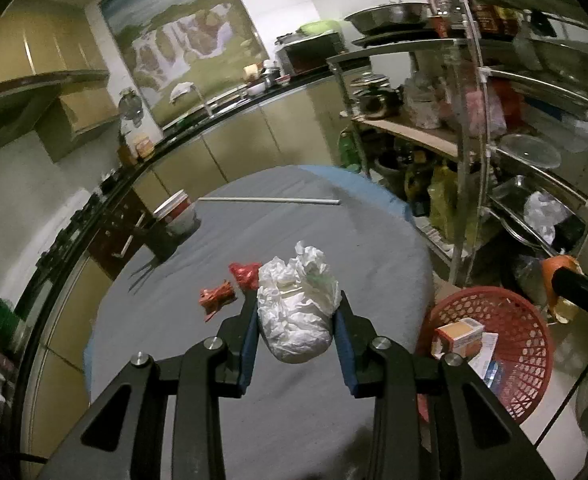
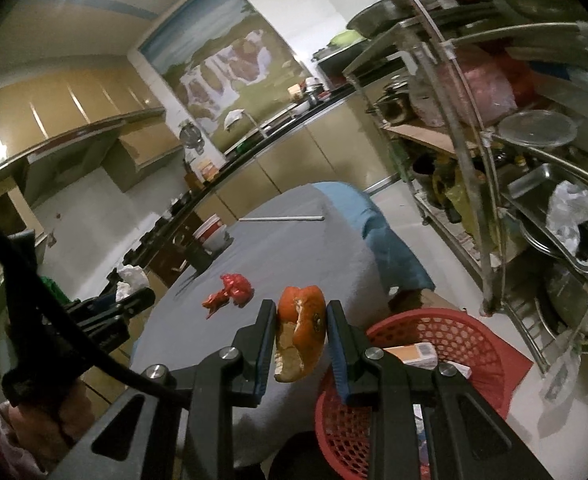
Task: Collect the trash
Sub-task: 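Carry the tissue and peel to the red basket and open both tools over it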
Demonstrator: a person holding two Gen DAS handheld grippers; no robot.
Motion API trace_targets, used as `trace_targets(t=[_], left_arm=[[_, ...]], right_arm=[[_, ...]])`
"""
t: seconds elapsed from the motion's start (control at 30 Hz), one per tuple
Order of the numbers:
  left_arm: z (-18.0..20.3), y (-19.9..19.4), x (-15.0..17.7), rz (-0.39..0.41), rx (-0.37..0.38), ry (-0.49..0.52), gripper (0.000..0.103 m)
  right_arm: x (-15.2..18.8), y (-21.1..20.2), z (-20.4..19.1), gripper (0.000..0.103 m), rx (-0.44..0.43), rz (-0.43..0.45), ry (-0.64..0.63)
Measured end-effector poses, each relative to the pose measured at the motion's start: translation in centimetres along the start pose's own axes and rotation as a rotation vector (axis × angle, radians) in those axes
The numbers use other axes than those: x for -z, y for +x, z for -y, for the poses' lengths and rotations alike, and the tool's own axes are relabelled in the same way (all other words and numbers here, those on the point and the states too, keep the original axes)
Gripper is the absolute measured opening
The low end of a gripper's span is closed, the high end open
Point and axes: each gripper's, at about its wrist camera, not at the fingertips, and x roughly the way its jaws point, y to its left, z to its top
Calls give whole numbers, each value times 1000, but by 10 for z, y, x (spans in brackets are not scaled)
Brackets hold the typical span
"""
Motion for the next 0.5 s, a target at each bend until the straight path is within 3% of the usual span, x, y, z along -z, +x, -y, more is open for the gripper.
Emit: trace_targets(t=[0.5], left_arm=[[40,2,-5,-1,75,69,36]], right_arm=[[-1,-10,34,28,17,3,87]])
